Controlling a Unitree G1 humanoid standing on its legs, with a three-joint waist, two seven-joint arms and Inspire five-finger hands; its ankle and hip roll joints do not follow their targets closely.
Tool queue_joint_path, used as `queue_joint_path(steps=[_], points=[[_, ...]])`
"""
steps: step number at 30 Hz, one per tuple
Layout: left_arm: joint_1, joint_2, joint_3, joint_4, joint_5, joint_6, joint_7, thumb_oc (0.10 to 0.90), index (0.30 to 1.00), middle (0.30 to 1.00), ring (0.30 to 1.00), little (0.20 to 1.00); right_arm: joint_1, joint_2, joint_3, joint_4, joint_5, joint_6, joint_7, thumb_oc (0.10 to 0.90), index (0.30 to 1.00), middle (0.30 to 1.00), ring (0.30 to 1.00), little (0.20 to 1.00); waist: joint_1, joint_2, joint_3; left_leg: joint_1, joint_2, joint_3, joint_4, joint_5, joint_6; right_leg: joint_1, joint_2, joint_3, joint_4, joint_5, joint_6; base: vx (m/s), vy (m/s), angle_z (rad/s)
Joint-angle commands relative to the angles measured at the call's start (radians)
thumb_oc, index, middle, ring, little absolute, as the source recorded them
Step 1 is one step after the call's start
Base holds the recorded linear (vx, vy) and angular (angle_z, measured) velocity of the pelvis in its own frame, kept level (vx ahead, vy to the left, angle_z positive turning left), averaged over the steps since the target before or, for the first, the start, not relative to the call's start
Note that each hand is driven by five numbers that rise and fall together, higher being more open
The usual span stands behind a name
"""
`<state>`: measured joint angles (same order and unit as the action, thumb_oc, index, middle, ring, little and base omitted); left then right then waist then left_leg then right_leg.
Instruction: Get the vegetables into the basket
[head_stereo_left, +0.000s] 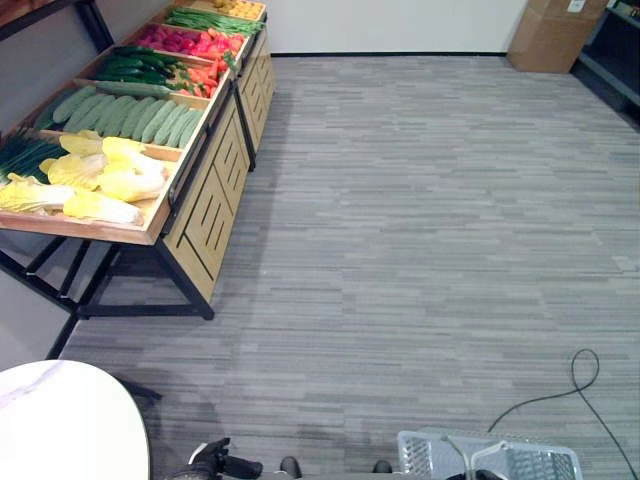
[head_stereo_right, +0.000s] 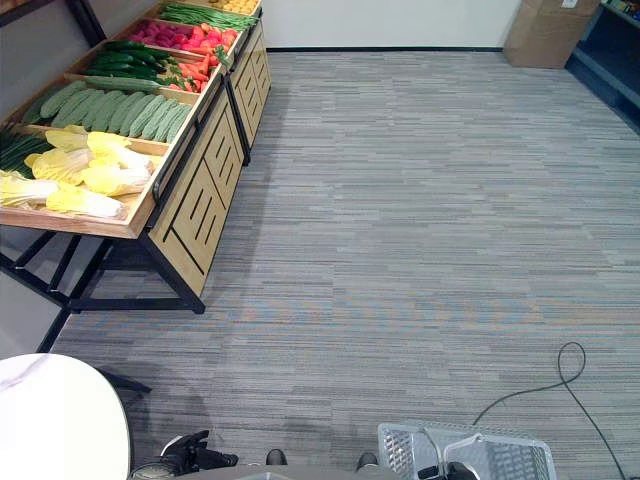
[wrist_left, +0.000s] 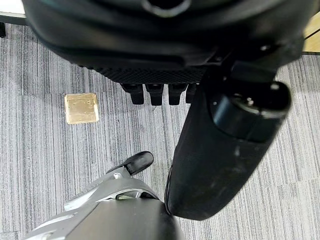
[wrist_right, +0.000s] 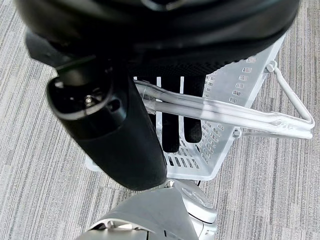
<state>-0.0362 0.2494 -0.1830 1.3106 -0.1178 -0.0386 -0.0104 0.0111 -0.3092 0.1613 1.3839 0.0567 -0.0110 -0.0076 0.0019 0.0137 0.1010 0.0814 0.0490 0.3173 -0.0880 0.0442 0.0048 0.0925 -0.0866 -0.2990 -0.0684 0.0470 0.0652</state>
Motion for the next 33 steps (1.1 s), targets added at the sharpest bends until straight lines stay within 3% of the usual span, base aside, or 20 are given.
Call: queue_joint_path(steps=[1, 8, 11, 14, 17, 18, 19, 20, 24, 26, 29, 30, 33], points=[[-0.040, -0.007, -0.006, 0.045, 0.015, -0.003, -0.001, 0.900, 1.000, 1.000, 1.000, 1.000, -0.047, 0.018, 0.003, 0.049, 0.031, 0.008, 0.000, 0.400, 0.300, 0.300, 0.300, 0.300, 0.008, -0.020, 0.033, 0.029, -0.045, -0.016, 0.001, -0.107, 0.015, -0.036, -0.019, 0.070, 0.066, -0.068, 0.049, 0.05, 0.213, -0.06], [-0.056, 0.012, -0.011, 0.039, 0.015, 0.001, 0.000, 0.900, 1.000, 1.000, 1.000, 1.000, -0.060, 0.014, -0.024, 0.030, 0.089, 0.004, -0.001, 0.400, 0.300, 0.300, 0.300, 0.300, -0.001, -0.019, 0.068, 0.011, -0.067, -0.011, 0.032, -0.142, 0.054, -0.131, -0.051, 0.107, 0.254, -0.088, 0.067, 0.03, 0.168, -0.12], [-0.060, 0.024, -0.007, 0.027, 0.009, -0.001, 0.000, 0.900, 1.000, 1.000, 1.000, 1.000, -0.068, 0.012, -0.033, 0.012, 0.120, 0.000, 0.001, 0.400, 0.300, 0.300, 0.300, 0.300, -0.003, -0.020, 0.099, 0.013, -0.080, 0.006, 0.068, -0.175, 0.080, -0.197, -0.073, 0.131, 0.388, -0.035, 0.090, 0.07, 0.214, -0.20], [-0.064, 0.028, -0.007, 0.021, -0.003, -0.001, 0.000, 0.900, 1.000, 1.000, 1.000, 1.000, -0.072, 0.011, -0.050, -0.006, 0.167, -0.010, 0.002, 0.400, 0.300, 0.300, 0.300, 0.300, -0.008, -0.016, 0.129, 0.022, -0.087, 0.010, 0.109, -0.203, 0.096, -0.256, -0.087, 0.146, 0.515, -0.005, 0.087, 0.12, 0.177, -0.10], [-0.067, 0.030, -0.008, 0.015, -0.008, -0.005, 0.001, 0.900, 1.000, 1.000, 1.000, 1.000, -0.072, 0.012, -0.045, -0.011, 0.163, -0.013, -0.001, 0.400, 0.300, 0.300, 0.300, 0.300, -0.004, -0.013, 0.128, 0.021, -0.084, 0.015, 0.113, -0.207, 0.091, -0.254, -0.075, 0.136, 0.446, -0.010, 0.083, 0.09, 0.043, 0.04], [-0.073, 0.033, -0.009, 0.014, -0.011, -0.008, 0.001, 0.900, 1.000, 1.000, 1.000, 1.000, -0.077, 0.011, -0.039, -0.010, 0.155, -0.012, -0.001, 0.400, 0.300, 0.300, 0.300, 0.300, -0.002, -0.011, 0.123, 0.017, -0.080, 0.018, 0.105, -0.201, 0.082, -0.254, -0.062, 0.139, 0.359, -0.011, 0.082, 0.11, -0.040, 0.07], [-0.079, 0.034, -0.011, 0.017, -0.006, -0.009, 0.005, 0.900, 1.000, 1.000, 1.000, 1.000, -0.081, 0.013, -0.033, -0.013, 0.143, -0.012, -0.004, 0.400, 0.300, 0.300, 0.300, 0.300, 0.003, -0.010, 0.117, 0.011, -0.072, 0.020, 0.098, -0.195, 0.070, -0.254, -0.049, 0.159, 0.199, 0.030, 0.090, 0.15, -0.063, 0.06], [-0.084, 0.036, -0.013, 0.021, 0.000, -0.010, 0.007, 0.900, 1.000, 1.000, 1.000, 1.000, -0.085, 0.011, -0.028, -0.011, 0.134, -0.010, -0.005, 0.400, 0.300, 0.300, 0.300, 0.300, 0.005, -0.012, 0.117, 0.010, -0.067, 0.025, 0.095, -0.194, 0.065, -0.278, -0.053, 0.176, 0.135, 0.064, 0.098, 0.16, -0.081, -0.01], [-0.084, 0.035, -0.010, 0.027, 0.005, -0.009, 0.012, 0.900, 1.000, 1.000, 1.000, 1.000, -0.082, 0.020, -0.023, -0.015, 0.115, -0.009, -0.008, 0.400, 0.300, 0.300, 0.300, 0.300, 0.009, -0.023, 0.113, 0.037, -0.061, 0.034, 0.084, -0.199, 0.050, -0.299, -0.048, 0.167, 0.014, 0.100, 0.116, 0.15, -0.086, 0.00], [-0.076, 0.030, -0.001, 0.036, 0.008, -0.005, 0.018, 0.900, 1.000, 1.000, 1.000, 1.000, -0.072, 0.029, -0.014, -0.021, 0.104, -0.007, -0.008, 0.400, 0.300, 0.300, 0.300, 0.300, 0.008, -0.034, 0.104, 0.088, -0.060, 0.037, 0.072, -0.213, 0.038, -0.295, -0.035, 0.094, 0.025, 0.098, 0.123, 0.40, -0.261, 0.07], [-0.070, 0.029, -0.002, 0.038, 0.003, -0.005, 0.010, 0.900, 1.000, 1.000, 1.000, 1.000, -0.065, 0.026, -0.010, -0.021, 0.115, -0.012, -0.004, 0.400, 0.300, 0.300, 0.300, 0.300, -0.002, -0.032, 0.091, 0.113, -0.046, 0.011, 0.078, -0.221, 0.027, -0.288, -0.013, 0.121, 0.067, 0.069, 0.100, 0.33, -0.236, 0.08], [-0.070, 0.026, -0.005, 0.041, 0.002, -0.005, 0.005, 0.900, 1.000, 1.000, 1.000, 1.000, -0.064, 0.024, -0.004, -0.024, 0.119, -0.014, 0.006, 0.400, 0.300, 0.300, 0.300, 0.300, -0.009, -0.027, 0.080, 0.121, -0.029, -0.004, 0.087, -0.214, 0.014, -0.282, 0.013, 0.151, 0.084, 0.057, 0.082, 0.41, -0.316, 0.53], [-0.065, 0.015, -0.006, 0.059, 0.009, 0.005, 0.001, 0.900, 1.000, 1.000, 1.000, 1.000, -0.060, -0.001, 0.012, -0.026, 0.100, -0.013, 0.006, 0.400, 0.300, 0.300, 0.300, 0.300, -0.012, -0.003, 0.068, 0.097, 0.025, -0.042, 0.179, -0.135, -0.033, -0.256, 0.040, 0.122, 0.120, 0.002, 0.031, 0.37, -0.333, 0.32]])
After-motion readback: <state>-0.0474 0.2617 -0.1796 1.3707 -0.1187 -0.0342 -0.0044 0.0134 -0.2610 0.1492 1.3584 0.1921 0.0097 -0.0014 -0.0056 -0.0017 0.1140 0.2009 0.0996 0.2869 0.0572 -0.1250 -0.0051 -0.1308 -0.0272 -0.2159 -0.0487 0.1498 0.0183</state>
